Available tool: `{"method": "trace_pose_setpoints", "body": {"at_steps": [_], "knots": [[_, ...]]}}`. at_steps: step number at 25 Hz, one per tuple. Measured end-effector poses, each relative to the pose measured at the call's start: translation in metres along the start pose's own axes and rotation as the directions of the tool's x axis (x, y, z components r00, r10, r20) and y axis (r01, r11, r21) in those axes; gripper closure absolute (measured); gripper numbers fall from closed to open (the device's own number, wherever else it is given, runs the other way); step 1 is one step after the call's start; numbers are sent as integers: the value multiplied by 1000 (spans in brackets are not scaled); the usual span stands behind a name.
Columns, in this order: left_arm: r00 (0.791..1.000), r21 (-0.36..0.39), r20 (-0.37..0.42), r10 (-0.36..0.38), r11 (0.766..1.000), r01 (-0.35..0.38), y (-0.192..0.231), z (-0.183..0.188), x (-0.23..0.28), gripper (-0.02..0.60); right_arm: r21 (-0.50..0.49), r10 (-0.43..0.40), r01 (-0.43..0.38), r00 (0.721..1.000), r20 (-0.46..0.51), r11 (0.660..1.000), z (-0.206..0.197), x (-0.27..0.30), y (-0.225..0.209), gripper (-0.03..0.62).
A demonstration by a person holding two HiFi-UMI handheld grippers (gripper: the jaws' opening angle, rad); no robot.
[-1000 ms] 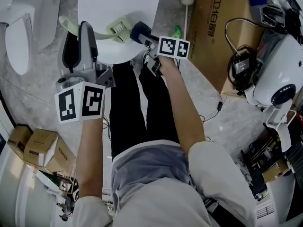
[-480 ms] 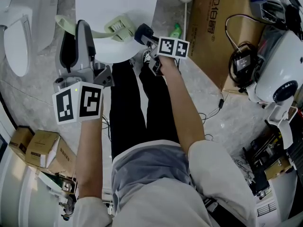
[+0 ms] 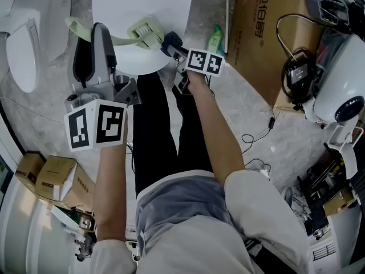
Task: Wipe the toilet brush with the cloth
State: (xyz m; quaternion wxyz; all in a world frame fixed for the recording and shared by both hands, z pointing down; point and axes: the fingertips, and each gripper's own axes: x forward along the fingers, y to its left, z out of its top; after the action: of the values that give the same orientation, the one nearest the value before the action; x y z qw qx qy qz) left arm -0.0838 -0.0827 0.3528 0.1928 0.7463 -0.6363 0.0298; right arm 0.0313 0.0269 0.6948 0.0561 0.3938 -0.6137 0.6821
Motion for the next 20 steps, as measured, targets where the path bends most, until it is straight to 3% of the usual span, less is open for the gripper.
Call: {"method": "trace_pose_setpoints", "body": {"at_steps": [11, 17, 20], "knots": [[999, -11, -15, -45, 999, 45, -3, -3, 3, 581, 173, -15, -10, 990, 144, 985, -34, 7, 3, 514], [994, -15, -32, -109, 994, 108, -5, -4, 8, 581, 344, -23, -74, 963, 269, 936, -51, 20, 13, 514], [988, -24, -46, -149, 989, 148, -7, -5, 9, 581, 427, -30, -126, 940, 340, 895, -58, 26, 19, 514]]}}
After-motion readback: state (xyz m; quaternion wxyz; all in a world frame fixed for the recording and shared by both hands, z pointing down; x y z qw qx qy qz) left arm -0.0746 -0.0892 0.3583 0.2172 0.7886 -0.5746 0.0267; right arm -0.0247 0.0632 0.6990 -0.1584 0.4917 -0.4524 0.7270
